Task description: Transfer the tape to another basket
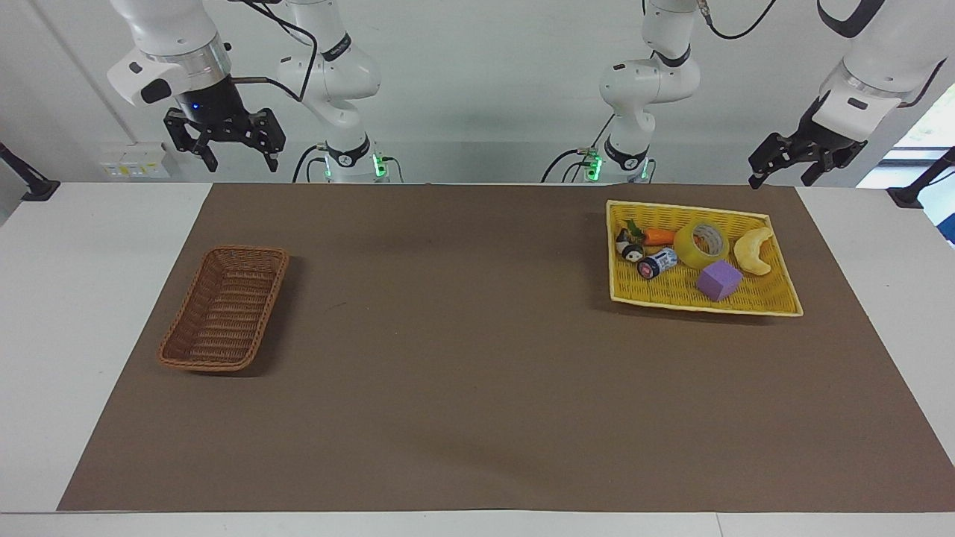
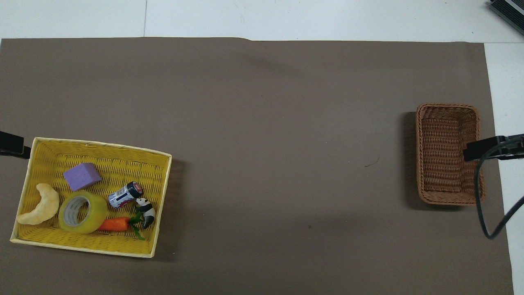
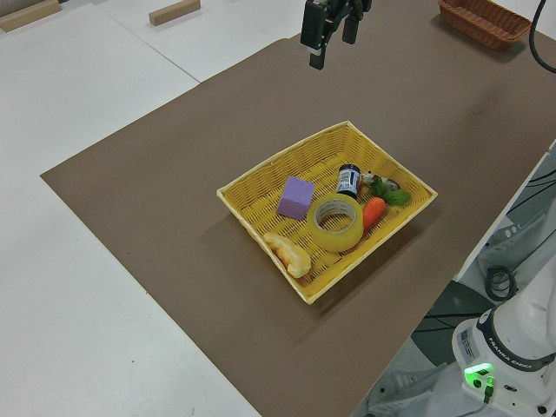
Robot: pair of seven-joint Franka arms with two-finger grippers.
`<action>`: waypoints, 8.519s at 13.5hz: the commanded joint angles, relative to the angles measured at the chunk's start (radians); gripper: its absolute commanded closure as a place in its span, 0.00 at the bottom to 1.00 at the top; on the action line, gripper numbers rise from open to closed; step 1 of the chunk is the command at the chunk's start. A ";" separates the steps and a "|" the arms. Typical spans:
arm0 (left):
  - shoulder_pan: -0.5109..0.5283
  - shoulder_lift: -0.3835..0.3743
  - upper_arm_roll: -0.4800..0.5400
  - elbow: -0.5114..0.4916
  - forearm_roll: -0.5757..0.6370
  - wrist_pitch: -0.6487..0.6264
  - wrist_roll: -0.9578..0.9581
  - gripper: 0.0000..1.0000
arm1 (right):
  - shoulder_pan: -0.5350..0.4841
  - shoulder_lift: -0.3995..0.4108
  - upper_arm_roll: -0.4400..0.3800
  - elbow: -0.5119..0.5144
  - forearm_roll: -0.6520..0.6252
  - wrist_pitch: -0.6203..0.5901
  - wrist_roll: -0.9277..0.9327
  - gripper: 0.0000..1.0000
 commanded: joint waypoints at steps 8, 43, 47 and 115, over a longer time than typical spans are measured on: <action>0.034 -0.051 0.017 -0.079 -0.029 0.029 0.126 0.00 | -0.013 -0.027 0.002 -0.033 0.020 0.009 -0.026 0.00; 0.282 -0.188 0.017 -1.046 -0.171 0.854 0.459 0.80 | -0.013 -0.027 -0.004 -0.033 0.020 0.008 -0.026 0.00; 0.279 -0.188 0.018 -1.008 -0.169 0.795 0.458 1.00 | -0.013 -0.027 -0.002 -0.033 0.020 0.005 -0.026 0.00; -0.603 -0.116 -0.088 -0.349 -0.637 0.646 -0.835 0.00 | 0.230 -0.084 0.018 -0.410 0.742 0.219 0.374 1.00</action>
